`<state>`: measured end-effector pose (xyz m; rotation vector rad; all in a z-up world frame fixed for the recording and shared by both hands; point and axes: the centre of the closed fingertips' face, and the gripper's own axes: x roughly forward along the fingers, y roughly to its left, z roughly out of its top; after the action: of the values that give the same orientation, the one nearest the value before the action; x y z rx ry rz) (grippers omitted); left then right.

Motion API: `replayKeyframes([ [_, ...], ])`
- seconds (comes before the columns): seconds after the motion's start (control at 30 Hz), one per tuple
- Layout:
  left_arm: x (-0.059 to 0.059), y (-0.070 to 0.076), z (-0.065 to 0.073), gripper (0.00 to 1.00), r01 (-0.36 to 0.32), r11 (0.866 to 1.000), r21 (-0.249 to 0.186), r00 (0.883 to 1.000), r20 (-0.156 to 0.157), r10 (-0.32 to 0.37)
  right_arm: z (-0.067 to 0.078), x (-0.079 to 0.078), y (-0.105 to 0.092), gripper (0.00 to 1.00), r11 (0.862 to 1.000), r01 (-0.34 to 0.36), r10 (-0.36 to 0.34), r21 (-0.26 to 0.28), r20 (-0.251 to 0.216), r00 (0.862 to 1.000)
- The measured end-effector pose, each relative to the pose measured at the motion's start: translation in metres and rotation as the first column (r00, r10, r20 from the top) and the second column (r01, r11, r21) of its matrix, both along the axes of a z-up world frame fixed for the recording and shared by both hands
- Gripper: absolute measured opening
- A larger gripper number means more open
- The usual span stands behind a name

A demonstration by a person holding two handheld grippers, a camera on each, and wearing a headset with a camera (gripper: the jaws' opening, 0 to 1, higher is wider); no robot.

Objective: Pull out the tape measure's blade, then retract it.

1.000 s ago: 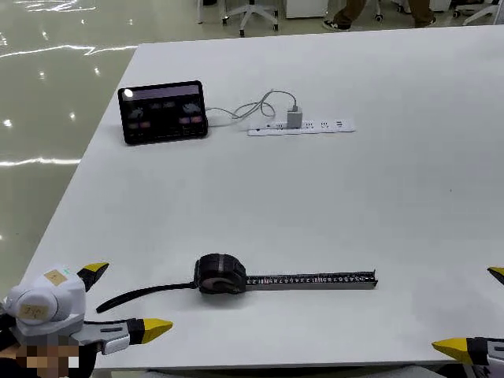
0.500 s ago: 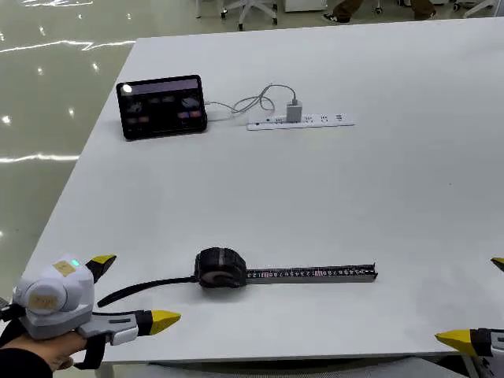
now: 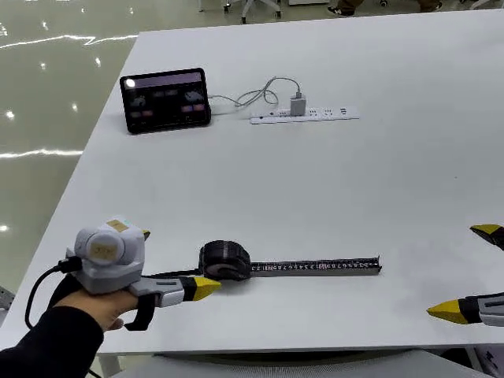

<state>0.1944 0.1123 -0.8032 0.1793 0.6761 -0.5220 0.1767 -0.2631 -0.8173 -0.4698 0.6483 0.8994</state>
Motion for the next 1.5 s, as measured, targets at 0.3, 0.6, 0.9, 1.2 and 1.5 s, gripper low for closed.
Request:
replayKeyframes([
  [0.3,0.009,-0.025,-0.015,1.00,-0.041,0.999,-0.018,0.998,-0.046,0.040,0.000,0.012,0.021,1.00,0.995,-0.100,0.100,-0.027,-0.015,0.995],
  [0.6,0.023,-0.014,-0.023,1.00,-0.253,0.963,-0.091,0.967,-0.014,0.253,-0.002,0.022,0.034,1.00,0.984,-0.167,0.166,-0.064,-0.023,0.986],
  [0.9,0.013,-0.030,-0.048,1.00,-0.333,0.933,-0.137,0.942,-0.087,0.323,-0.021,0.029,0.053,1.00,0.964,-0.243,0.237,-0.107,-0.071,0.969],
  [1.2,0.023,-0.029,-0.044,1.00,-0.320,0.942,-0.102,0.947,0.004,0.322,-0.036,0.040,0.068,1.00,0.934,-0.328,0.316,-0.143,-0.098,0.944],
  [1.5,0.025,-0.030,-0.053,1.00,-0.299,0.950,-0.091,0.954,0.008,0.301,-0.054,0.044,0.073,0.89,0.897,-0.404,0.386,-0.178,-0.128,0.913],
])
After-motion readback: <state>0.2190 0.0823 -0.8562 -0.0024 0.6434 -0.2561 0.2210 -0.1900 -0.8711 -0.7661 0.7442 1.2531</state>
